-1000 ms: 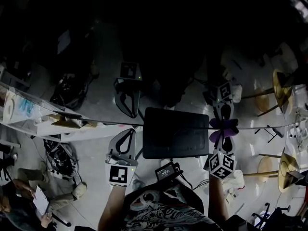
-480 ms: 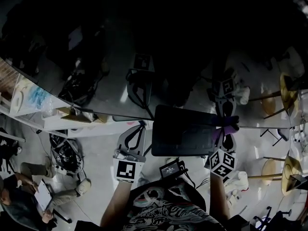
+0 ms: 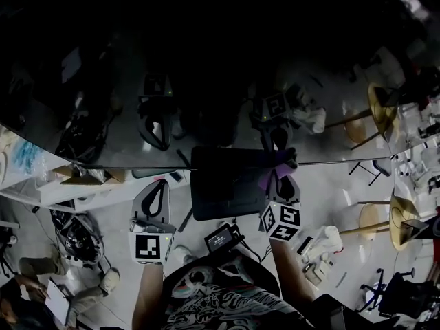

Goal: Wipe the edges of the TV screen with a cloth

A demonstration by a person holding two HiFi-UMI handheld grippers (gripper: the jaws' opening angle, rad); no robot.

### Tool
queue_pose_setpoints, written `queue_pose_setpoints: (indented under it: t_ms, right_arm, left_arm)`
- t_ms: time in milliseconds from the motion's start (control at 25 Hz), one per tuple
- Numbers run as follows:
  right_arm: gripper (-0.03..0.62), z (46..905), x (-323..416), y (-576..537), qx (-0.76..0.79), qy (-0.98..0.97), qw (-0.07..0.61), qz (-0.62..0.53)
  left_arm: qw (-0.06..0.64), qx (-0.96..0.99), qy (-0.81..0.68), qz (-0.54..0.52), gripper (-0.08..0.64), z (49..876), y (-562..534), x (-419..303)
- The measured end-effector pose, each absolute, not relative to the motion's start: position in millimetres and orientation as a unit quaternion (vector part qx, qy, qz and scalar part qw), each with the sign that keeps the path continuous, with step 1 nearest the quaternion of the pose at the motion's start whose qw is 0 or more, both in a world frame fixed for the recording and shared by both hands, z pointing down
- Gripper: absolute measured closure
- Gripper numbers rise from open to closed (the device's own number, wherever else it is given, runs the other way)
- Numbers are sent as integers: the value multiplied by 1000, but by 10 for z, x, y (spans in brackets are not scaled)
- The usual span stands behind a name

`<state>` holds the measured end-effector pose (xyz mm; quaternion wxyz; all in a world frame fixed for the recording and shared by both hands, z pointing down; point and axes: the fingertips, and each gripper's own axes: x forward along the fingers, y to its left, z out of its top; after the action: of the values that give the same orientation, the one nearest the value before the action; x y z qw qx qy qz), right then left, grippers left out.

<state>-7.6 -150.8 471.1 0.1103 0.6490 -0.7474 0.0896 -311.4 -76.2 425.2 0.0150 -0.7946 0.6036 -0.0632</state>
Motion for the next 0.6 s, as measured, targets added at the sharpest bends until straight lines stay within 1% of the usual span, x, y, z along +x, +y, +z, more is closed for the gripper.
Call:
queue_pose_setpoints:
  t_ms: [160, 400, 600]
  right_arm:
    - [483, 4640, -65, -1438, 643, -753, 111, 86]
    - [483, 4711, -499, -1450, 626, -765, 127, 86]
    - [483, 4704, -558, -1449, 608, -778, 136, 82]
  left_arm:
    - [17, -799, 598, -57, 541, 4194, -741, -2981]
    - [8, -802, 596, -49, 541, 4276, -806, -3204]
    - [9, -802, 596, -44, 541, 4266, -833, -3140]
